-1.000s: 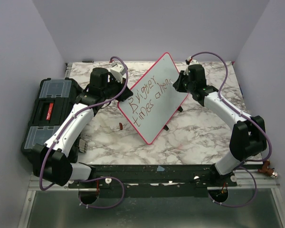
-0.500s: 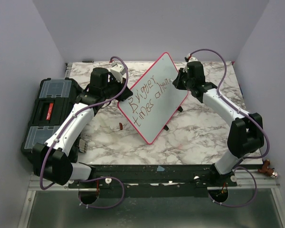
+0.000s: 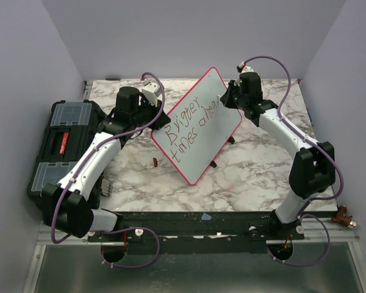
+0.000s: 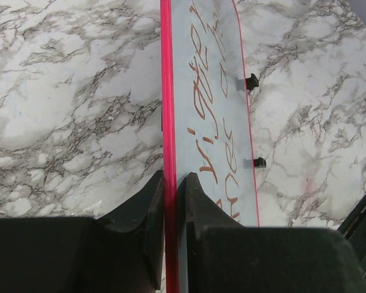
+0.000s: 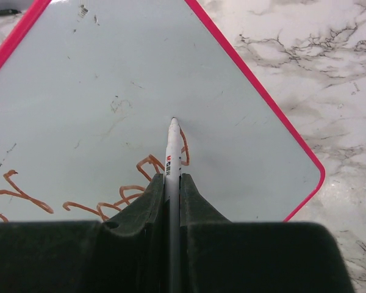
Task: Write a sentence on the whiteboard
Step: Write on the whiteboard at the whiteboard stand, then put down the whiteboard on the whiteboard stand.
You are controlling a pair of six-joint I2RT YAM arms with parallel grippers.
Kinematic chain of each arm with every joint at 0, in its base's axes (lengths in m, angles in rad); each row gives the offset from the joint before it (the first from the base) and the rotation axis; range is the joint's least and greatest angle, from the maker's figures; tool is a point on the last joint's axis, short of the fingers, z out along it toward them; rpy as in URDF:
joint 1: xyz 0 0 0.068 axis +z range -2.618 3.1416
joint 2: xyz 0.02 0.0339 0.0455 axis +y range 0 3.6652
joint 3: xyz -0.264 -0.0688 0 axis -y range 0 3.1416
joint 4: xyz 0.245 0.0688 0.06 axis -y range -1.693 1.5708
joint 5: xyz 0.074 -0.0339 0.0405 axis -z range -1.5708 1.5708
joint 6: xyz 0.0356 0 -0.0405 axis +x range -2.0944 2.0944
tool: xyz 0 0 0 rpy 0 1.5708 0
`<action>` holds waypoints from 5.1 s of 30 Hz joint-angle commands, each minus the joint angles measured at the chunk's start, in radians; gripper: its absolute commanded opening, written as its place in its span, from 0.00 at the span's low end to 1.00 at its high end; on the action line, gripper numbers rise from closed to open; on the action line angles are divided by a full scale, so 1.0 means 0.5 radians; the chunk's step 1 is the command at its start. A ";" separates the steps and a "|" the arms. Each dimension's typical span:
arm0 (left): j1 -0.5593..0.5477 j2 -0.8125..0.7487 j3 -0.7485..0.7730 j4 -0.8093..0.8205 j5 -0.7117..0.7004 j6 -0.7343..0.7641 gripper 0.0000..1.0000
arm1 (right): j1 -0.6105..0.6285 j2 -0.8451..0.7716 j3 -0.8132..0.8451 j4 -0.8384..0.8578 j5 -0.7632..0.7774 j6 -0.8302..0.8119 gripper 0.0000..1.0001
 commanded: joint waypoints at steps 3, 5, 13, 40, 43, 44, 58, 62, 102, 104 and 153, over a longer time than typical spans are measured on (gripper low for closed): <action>-0.024 0.028 0.037 -0.006 -0.051 0.251 0.00 | 0.006 0.066 0.093 -0.053 -0.102 0.017 0.01; -0.024 0.028 0.037 -0.006 -0.049 0.251 0.00 | 0.006 0.060 0.081 -0.051 -0.103 0.020 0.01; -0.022 0.021 0.037 -0.009 -0.049 0.251 0.00 | 0.006 0.027 -0.056 -0.017 -0.103 0.035 0.01; -0.027 0.009 0.036 -0.012 -0.040 0.246 0.00 | 0.006 -0.082 -0.149 -0.127 0.295 -0.001 0.01; -0.027 0.011 0.034 -0.013 -0.042 0.247 0.00 | 0.006 -0.177 -0.135 -0.152 0.437 -0.002 0.01; -0.027 0.011 0.037 -0.015 -0.039 0.248 0.00 | 0.006 -0.209 -0.131 -0.169 0.477 -0.003 0.01; -0.036 0.009 0.080 -0.084 -0.054 0.234 0.00 | 0.004 -0.759 -0.409 -0.141 0.379 0.095 0.01; -0.045 0.009 0.086 -0.096 -0.050 0.224 0.00 | 0.006 -0.911 -0.543 -0.081 0.284 0.132 0.01; -0.071 0.084 -0.052 0.018 -0.235 0.214 0.24 | 0.007 -1.129 -0.816 0.054 0.136 0.163 0.01; -0.072 0.089 -0.057 0.019 -0.256 0.218 0.25 | 0.006 -1.125 -0.818 0.055 0.136 0.163 0.01; -0.347 0.448 0.134 0.180 -0.053 0.087 0.42 | 0.006 -1.120 -0.841 0.055 0.156 0.136 0.01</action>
